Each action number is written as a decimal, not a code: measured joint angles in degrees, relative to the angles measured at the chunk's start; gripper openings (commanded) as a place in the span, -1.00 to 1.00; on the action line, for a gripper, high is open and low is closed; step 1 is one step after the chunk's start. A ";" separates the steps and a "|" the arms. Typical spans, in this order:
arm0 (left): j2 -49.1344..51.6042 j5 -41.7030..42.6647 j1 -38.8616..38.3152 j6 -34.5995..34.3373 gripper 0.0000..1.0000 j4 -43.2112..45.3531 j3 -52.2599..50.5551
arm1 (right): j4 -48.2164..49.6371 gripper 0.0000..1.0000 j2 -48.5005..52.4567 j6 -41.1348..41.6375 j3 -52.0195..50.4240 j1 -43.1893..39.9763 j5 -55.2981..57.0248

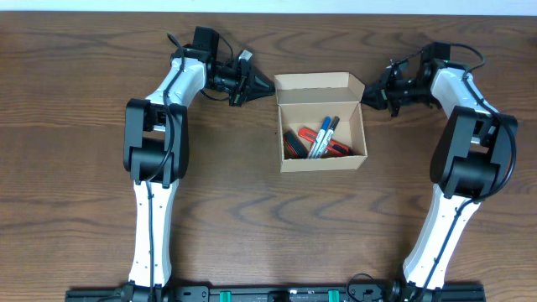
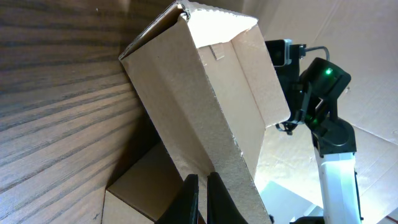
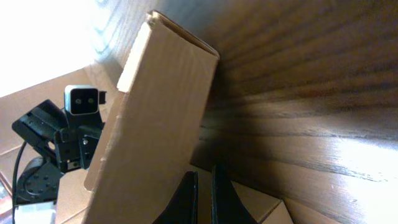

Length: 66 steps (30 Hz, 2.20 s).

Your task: Pack container

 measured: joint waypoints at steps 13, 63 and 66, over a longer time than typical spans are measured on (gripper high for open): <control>0.00 0.33 0.00 0.39 -0.88 0.02 0.00 | 6.69 -0.97 0.00 1.07 -0.83 0.07 -3.08; -21.70 16.44 -3.45 8.11 -0.88 -1.92 0.57 | 21.14 -0.97 -6.43 3.72 -0.96 -2.21 -22.73; -21.57 14.05 -3.39 16.33 -0.88 -14.16 0.24 | 22.08 -0.97 -9.62 4.24 -0.96 -2.21 -23.02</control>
